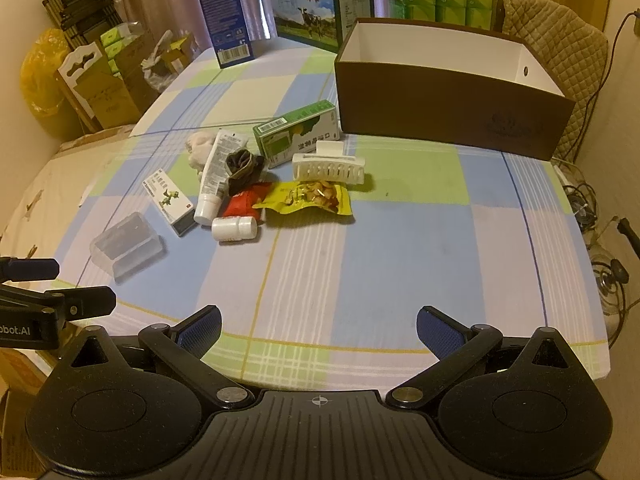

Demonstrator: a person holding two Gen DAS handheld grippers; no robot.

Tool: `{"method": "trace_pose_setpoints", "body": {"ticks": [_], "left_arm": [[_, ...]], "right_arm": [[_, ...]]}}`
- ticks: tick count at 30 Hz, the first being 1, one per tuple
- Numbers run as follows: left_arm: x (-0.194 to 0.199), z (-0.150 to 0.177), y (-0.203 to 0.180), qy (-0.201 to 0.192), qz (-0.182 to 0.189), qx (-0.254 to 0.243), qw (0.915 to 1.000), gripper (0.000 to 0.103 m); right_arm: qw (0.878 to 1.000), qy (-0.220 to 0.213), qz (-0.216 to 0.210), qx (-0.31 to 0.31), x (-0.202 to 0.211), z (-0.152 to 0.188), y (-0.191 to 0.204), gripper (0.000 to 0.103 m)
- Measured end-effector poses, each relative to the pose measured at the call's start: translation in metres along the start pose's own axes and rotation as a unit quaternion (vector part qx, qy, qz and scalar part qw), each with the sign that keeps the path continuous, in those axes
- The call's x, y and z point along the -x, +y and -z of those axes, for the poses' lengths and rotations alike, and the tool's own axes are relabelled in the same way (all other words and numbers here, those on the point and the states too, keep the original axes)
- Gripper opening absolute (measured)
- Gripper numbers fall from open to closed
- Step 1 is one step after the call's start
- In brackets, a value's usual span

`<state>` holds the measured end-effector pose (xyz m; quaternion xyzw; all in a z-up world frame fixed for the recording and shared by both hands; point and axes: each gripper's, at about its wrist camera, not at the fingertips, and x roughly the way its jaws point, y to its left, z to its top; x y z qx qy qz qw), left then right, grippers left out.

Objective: Organize objects
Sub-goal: 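Move left tool toward clear plastic case while right tool approaches white pill bottle, then close left tool on clear plastic case while right tool grasps white pill bottle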

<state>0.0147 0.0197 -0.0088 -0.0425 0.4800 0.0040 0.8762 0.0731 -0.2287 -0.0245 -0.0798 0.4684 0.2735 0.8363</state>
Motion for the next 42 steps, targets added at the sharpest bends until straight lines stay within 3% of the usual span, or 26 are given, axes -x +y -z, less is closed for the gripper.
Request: {"method": "trace_pose_setpoints", "body": {"ticks": [13,18,30,34,39,42], "left_arm": [[-0.020,-0.012,0.025,-0.005,-0.033,-0.005,0.9994,0.098],[-0.034,-0.016,0.041,-0.011,-0.044,-0.028,0.9986,0.098],[-0.086,-0.030,0.061,0.022,-0.047,-0.096,0.9940,0.088],[-0.100,-0.034,0.063,0.035,-0.046,-0.108,0.9924,0.070],[-0.110,-0.038,0.063,0.044,-0.047,-0.122,0.9905,0.064],[-0.113,-0.038,0.065,0.052,-0.046,-0.121,0.9902,0.047]], "right_arm": [[1.000,0.005,0.000,-0.010,-0.014,-0.017,-0.011,0.101],[1.000,0.009,0.000,-0.011,-0.019,-0.021,-0.015,0.101],[0.999,0.019,0.004,-0.032,-0.026,-0.028,-0.029,0.101],[0.999,0.023,0.005,-0.038,-0.028,-0.032,-0.034,0.101],[0.999,0.023,0.005,-0.041,-0.030,-0.034,-0.037,0.101],[0.999,0.024,0.004,-0.045,-0.032,-0.036,-0.037,0.101]]}}
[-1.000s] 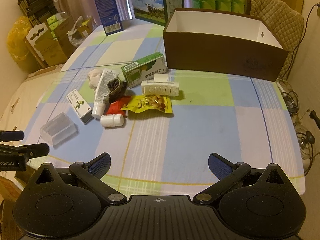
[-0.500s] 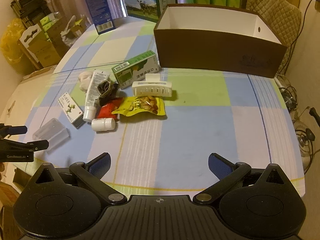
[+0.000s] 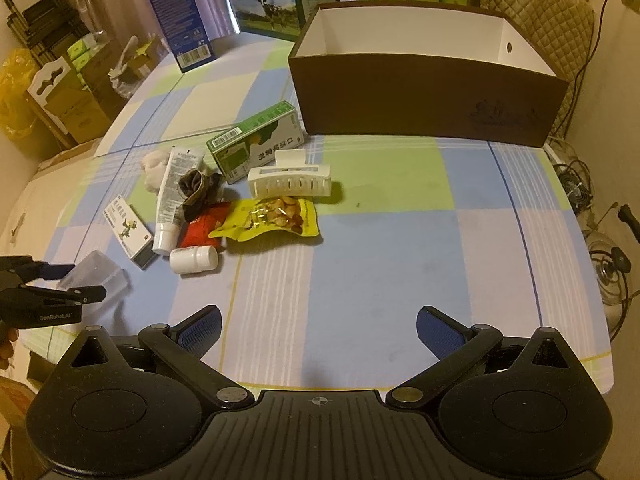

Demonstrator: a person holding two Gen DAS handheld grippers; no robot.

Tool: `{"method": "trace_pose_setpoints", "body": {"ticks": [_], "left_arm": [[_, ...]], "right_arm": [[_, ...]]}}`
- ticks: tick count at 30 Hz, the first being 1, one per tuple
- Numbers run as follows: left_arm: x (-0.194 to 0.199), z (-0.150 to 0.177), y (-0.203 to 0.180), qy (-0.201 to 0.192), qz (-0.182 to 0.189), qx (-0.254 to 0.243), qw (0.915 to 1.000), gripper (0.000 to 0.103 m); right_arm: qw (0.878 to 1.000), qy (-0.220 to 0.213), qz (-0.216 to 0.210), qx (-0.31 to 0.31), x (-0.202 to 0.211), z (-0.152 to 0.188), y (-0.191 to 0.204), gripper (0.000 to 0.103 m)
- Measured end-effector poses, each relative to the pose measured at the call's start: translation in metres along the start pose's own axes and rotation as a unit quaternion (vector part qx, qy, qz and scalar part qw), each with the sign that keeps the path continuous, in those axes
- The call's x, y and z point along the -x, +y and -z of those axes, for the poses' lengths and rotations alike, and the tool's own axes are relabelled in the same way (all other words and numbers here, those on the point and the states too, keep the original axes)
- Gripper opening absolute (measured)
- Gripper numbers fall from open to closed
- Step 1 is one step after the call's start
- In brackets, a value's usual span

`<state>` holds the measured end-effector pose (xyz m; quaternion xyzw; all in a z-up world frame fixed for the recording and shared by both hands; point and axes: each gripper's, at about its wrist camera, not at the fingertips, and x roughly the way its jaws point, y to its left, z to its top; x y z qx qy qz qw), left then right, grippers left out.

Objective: Organize objects
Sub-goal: 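Close left tool on clear plastic case while right tool grasps white pill bottle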

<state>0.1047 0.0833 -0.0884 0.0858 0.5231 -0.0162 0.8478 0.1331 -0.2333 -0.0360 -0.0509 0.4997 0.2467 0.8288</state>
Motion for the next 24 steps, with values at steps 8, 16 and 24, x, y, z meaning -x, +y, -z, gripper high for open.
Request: {"method": "trace_pose_setpoints", "body": {"ticks": [8,16,24], "left_arm": [[0.003,0.004,0.005,-0.001,0.001,0.036,0.9994,0.028],[0.016,0.012,0.020,-0.008,-0.008,0.107,0.9942,0.028],[0.019,0.016,0.036,-0.006,-0.022,0.141,0.9897,0.028]], "right_arm": [[1.000,-0.005,-0.029,-0.003,-0.013,-0.011,0.009,0.101],[0.997,-0.006,-0.073,0.025,-0.043,-0.019,0.037,0.086],[0.993,0.004,-0.095,0.072,-0.086,-0.022,0.076,0.071]]}}
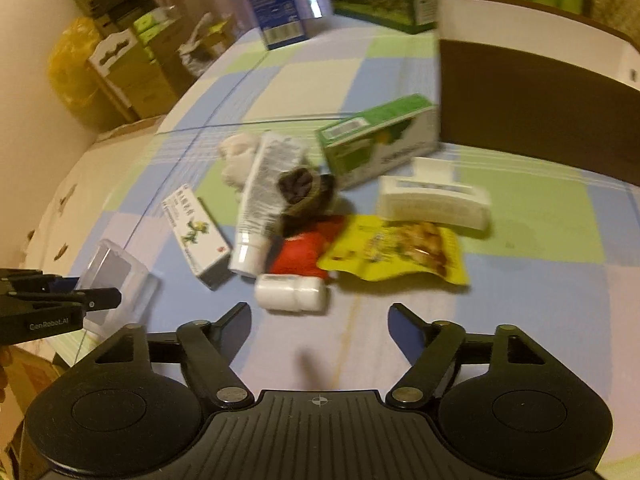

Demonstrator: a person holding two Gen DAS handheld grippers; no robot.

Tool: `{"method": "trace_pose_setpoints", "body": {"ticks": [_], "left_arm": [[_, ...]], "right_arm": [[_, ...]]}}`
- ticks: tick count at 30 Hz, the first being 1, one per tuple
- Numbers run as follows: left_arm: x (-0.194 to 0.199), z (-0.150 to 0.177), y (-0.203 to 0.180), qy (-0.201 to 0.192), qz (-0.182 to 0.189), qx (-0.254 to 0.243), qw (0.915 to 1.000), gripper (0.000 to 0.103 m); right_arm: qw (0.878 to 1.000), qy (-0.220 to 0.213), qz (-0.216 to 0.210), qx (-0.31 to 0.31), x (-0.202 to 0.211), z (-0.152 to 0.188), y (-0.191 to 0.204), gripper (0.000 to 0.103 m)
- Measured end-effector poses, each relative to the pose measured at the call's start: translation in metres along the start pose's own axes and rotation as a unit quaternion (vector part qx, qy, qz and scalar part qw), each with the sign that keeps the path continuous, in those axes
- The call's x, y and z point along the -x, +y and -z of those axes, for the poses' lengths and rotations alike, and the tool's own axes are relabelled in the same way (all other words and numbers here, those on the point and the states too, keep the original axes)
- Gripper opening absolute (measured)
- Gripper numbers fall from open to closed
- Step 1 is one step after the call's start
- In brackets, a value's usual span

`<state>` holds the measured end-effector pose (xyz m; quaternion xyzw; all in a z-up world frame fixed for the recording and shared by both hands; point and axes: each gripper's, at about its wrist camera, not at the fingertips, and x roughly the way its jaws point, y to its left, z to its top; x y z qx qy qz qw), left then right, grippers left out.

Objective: Organize objects
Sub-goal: 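Close left tool on clear plastic case while right tool grasps white pill bottle, then carry clear case with left tool while right tool carries pill bottle into brown box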

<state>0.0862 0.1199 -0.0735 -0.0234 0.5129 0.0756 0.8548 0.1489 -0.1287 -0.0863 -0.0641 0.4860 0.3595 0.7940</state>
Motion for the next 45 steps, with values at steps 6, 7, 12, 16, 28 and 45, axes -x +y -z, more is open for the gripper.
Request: {"method": "trace_pose_setpoints", "body": {"ticks": [6,7,12,16,28,45], "left_arm": [[-0.003,-0.001,0.008,0.003,-0.006,0.014,0.9999,0.028],[-0.004,-0.002,0.009,0.004,-0.007,0.017,0.9998,0.028],[-0.006,-0.002,0.014,0.007,-0.010,0.025,0.9996,0.028],[-0.008,-0.001,0.016,0.010,-0.010,0.029,0.9995,0.028],[-0.001,-0.012,0.010,0.000,0.002,0.028,0.9996,0.028],[0.025,-0.073,-0.060,-0.049,0.044,-0.016,0.9977,0.028]], "right_arm": [[1.000,0.009,0.011,0.009,-0.033,-0.004,0.014,0.067],[1.000,0.011,0.011,0.009,-0.037,-0.005,0.015,0.067],[1.000,0.016,0.021,0.007,-0.050,-0.006,0.020,0.058],[0.999,0.022,0.022,0.008,-0.056,-0.005,0.019,0.045],[1.000,0.009,-0.007,0.002,-0.017,-0.010,0.009,0.044],[0.999,-0.038,0.007,-0.034,0.051,-0.042,-0.048,0.044]]}}
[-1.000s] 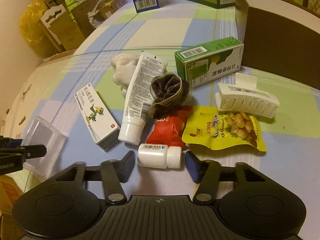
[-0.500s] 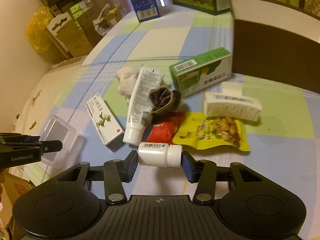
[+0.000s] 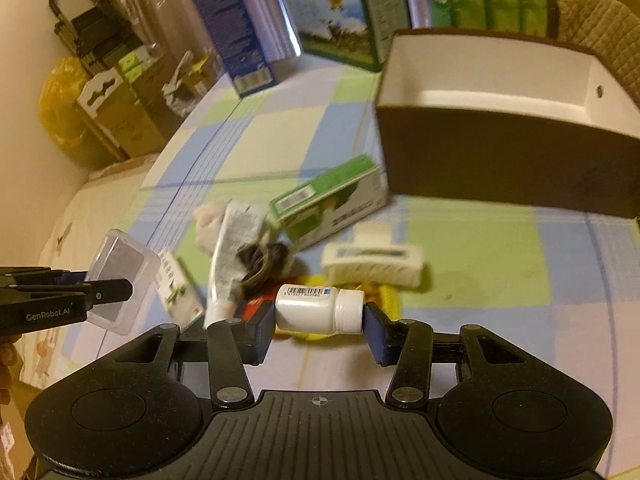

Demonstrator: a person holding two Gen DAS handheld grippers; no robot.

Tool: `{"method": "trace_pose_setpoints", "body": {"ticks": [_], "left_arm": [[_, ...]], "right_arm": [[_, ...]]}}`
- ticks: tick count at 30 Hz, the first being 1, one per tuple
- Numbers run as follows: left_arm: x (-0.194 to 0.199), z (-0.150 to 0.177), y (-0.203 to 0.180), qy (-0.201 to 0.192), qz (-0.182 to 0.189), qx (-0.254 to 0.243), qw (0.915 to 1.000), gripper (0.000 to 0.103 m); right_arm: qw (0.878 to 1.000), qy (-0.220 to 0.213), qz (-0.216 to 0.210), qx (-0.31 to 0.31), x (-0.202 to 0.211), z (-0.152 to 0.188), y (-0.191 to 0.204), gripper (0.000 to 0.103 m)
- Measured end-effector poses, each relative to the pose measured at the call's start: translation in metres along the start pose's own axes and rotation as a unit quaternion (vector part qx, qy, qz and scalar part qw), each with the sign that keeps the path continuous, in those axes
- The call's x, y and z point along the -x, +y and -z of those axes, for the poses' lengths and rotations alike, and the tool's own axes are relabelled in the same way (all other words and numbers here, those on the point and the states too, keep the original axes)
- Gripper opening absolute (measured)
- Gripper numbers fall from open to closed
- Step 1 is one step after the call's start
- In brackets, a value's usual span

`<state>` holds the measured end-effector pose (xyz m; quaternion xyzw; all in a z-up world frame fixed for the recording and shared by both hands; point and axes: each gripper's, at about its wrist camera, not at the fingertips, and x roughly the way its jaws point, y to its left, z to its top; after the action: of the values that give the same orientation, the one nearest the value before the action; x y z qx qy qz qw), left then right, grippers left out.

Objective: Organize objects
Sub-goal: 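Carry clear case with left tool while right tool carries pill bottle into brown box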

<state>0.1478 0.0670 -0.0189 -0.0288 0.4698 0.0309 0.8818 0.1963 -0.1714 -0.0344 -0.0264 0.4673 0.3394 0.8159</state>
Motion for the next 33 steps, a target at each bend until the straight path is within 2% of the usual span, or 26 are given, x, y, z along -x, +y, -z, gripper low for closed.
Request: {"method": "trace_pose_setpoints", "body": {"ticks": [7,17,26,33], "left_arm": [[-0.004,-0.039,-0.048,-0.023,0.022,-0.024,0.9992,0.028],[-0.023,-0.112,-0.127,-0.057,0.048,-0.059,0.9955,0.028],[-0.052,-0.171,-0.192,-0.068,0.058,-0.077,0.9930,0.028],[-0.080,-0.209,-0.227,-0.067,0.058,-0.079,0.9929,0.028]], "right_arm": [[0.999,-0.031,0.011,-0.005,0.021,-0.027,-0.038,0.044],[0.996,-0.080,0.029,-0.007,0.048,-0.079,-0.103,0.044],[0.994,-0.101,0.038,-0.001,0.052,-0.118,-0.154,0.044],[0.993,-0.104,0.048,0.000,0.043,-0.145,-0.189,0.044]]}}
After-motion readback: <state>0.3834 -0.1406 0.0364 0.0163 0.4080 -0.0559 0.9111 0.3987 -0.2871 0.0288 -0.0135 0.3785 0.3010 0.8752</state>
